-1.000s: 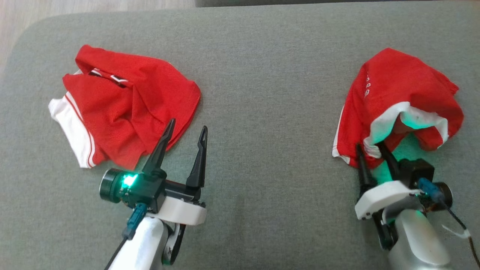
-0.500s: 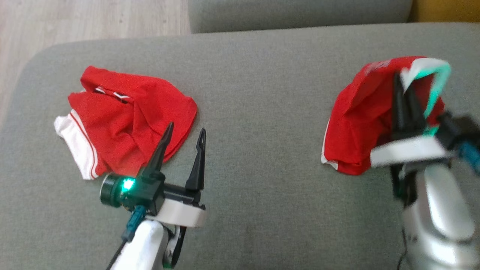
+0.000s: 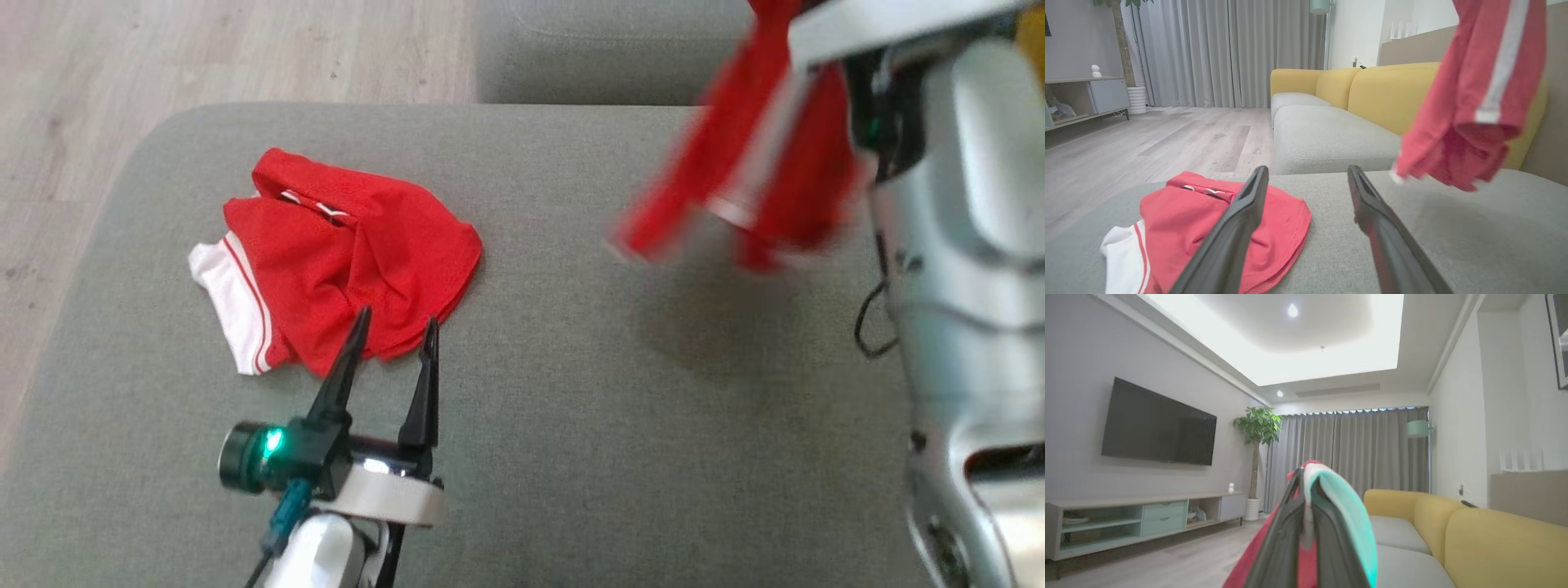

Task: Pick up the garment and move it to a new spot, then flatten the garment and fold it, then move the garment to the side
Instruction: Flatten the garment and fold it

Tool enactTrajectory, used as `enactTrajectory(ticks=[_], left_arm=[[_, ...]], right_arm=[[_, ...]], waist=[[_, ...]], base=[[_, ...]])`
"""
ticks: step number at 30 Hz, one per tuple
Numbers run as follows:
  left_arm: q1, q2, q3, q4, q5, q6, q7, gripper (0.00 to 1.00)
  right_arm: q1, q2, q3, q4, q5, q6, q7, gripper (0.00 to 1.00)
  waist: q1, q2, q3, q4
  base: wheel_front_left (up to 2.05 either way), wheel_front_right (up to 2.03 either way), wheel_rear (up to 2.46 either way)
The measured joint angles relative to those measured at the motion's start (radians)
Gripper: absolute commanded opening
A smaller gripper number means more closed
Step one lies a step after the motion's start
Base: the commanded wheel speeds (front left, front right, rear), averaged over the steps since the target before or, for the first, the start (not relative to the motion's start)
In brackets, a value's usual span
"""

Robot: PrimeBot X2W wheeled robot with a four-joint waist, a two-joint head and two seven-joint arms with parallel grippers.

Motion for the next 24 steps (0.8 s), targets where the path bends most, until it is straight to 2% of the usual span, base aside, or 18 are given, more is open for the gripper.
enactTrajectory(ticks=[3, 7, 13, 16, 17, 18, 21, 24], left_arm=[[0.024, 0.000, 0.007, 0.000, 0.000, 0.000, 0.000, 1.00], [0.025, 0.000, 0.026, -0.008, 0.003, -0.001, 0.000, 1.00], [0.017, -0.002, 0.023, -0.012, 0.023, -0.012, 0.000, 1.00], [-0.007, -0.002, 0.019, -0.012, 0.031, -0.017, 0.000, 1.00], [-0.019, -0.003, 0.017, -0.012, 0.032, -0.017, 0.000, 1.00], [-0.028, -0.003, 0.016, -0.012, 0.036, -0.017, 0.000, 1.00], [-0.046, -0.003, 0.011, -0.012, 0.037, -0.018, 0.000, 1.00], [-0.046, -0.004, 0.005, -0.008, 0.037, -0.018, 0.000, 1.00]], right_arm=[[-0.041, -0.023, 0.003, 0.005, 0.041, 0.000, -0.017, 0.00], [0.021, -0.127, -0.024, -0.003, 0.129, 0.000, 0.016, 0.00], [0.280, -0.299, -0.069, 0.072, 0.227, 0.000, 0.215, 0.00], [0.367, -0.330, -0.124, 0.177, 0.190, 0.000, 0.294, 0.00], [0.378, -0.331, -0.157, 0.214, 0.156, 0.000, 0.303, 0.34], [0.380, -0.330, -0.194, 0.240, 0.126, 0.000, 0.307, 1.00], [0.364, -0.314, -0.281, 0.258, 0.034, 0.000, 0.280, 1.00], [0.339, -0.263, -0.357, 0.246, -0.024, 0.000, 0.216, 1.00]], waist=[[0.0000, 0.0000, -0.007, -0.003], [0.0000, 0.0000, -0.007, -0.027], [0.0000, 0.0000, 0.020, -0.074], [0.0001, 0.0000, 0.045, -0.094], [0.0001, 0.0000, 0.053, -0.100], [0.0001, 0.0000, 0.061, -0.106], [0.0002, 0.0000, 0.081, -0.122], [0.0002, 0.0000, 0.091, -0.132]], base=[[0.00, 0.00, 0.00], [0.00, 0.00, 0.00], [0.00, 0.00, 0.00], [0.00, 0.00, 0.00], [0.00, 0.00, 0.00], [0.00, 0.00, 0.00], [0.00, 0.00, 0.00], [0.00, 0.00, 0.00]])
